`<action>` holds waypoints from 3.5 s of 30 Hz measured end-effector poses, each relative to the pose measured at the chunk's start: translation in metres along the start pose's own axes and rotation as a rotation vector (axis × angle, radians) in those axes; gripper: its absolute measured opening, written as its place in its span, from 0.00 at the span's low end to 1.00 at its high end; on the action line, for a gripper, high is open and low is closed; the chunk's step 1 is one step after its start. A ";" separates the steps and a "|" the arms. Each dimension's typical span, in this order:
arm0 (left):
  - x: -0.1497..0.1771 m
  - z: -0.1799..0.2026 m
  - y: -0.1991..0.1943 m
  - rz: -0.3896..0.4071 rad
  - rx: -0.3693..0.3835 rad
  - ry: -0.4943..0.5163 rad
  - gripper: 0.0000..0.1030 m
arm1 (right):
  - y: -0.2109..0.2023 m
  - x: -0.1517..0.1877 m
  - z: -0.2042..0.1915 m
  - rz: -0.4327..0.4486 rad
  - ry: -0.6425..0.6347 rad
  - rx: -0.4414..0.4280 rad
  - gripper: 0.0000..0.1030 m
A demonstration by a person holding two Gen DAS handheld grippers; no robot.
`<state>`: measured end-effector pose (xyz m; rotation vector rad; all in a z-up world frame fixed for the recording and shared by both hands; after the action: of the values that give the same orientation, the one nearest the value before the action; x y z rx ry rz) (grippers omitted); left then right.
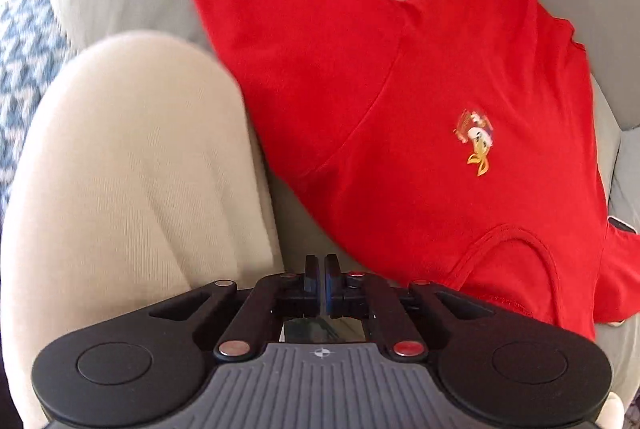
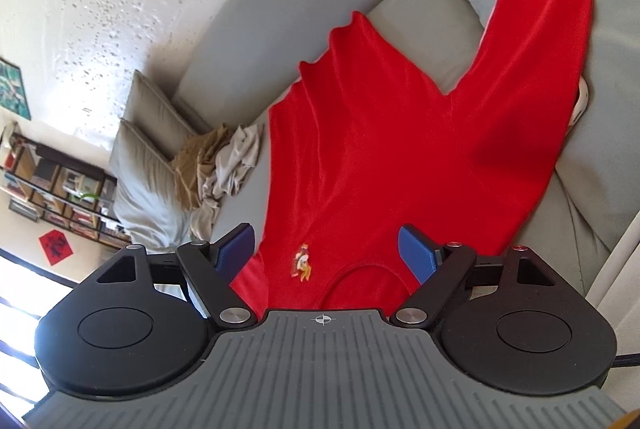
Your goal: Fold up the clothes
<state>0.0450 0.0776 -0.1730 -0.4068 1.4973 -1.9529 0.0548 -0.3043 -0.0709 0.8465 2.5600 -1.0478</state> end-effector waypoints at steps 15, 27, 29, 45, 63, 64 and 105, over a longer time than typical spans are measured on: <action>0.027 0.079 -0.006 0.195 0.047 0.643 0.17 | 0.098 0.037 0.029 -0.261 -0.396 0.365 0.35; 0.028 0.056 -0.049 0.134 0.303 0.607 0.20 | 0.050 0.044 -0.004 -0.253 -0.540 0.334 0.32; 0.031 0.069 -0.034 0.088 0.334 0.618 0.18 | 0.062 0.043 -0.006 -0.261 -0.525 0.281 0.18; -0.044 0.103 -0.102 0.170 0.342 0.583 0.32 | 0.030 -0.034 -0.062 -0.127 -0.442 0.198 0.58; -0.292 0.192 0.060 0.310 0.236 0.380 0.44 | 0.213 -0.232 -0.011 0.003 -0.347 0.219 0.64; -0.302 0.194 0.074 0.285 0.250 0.350 0.44 | 0.229 -0.240 0.003 0.007 -0.308 0.214 0.63; -0.316 0.194 0.013 0.503 0.064 0.468 0.34 | 0.257 -0.317 0.021 0.273 -0.376 0.486 0.52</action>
<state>0.4006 0.1357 -0.0842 0.4524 1.6098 -1.7384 0.4630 -0.3054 -0.0944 0.9630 1.8478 -1.5881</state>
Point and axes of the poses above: each gripper's, at about its wrist camera, not at the fingertips, and y roughly the way its jaws point, z to its right, x to its underside, the point moved 6 cm from there along y, roughly the way its jaws point, and after that the axes turned 8 degrees about -y, right-handed, at the moved point
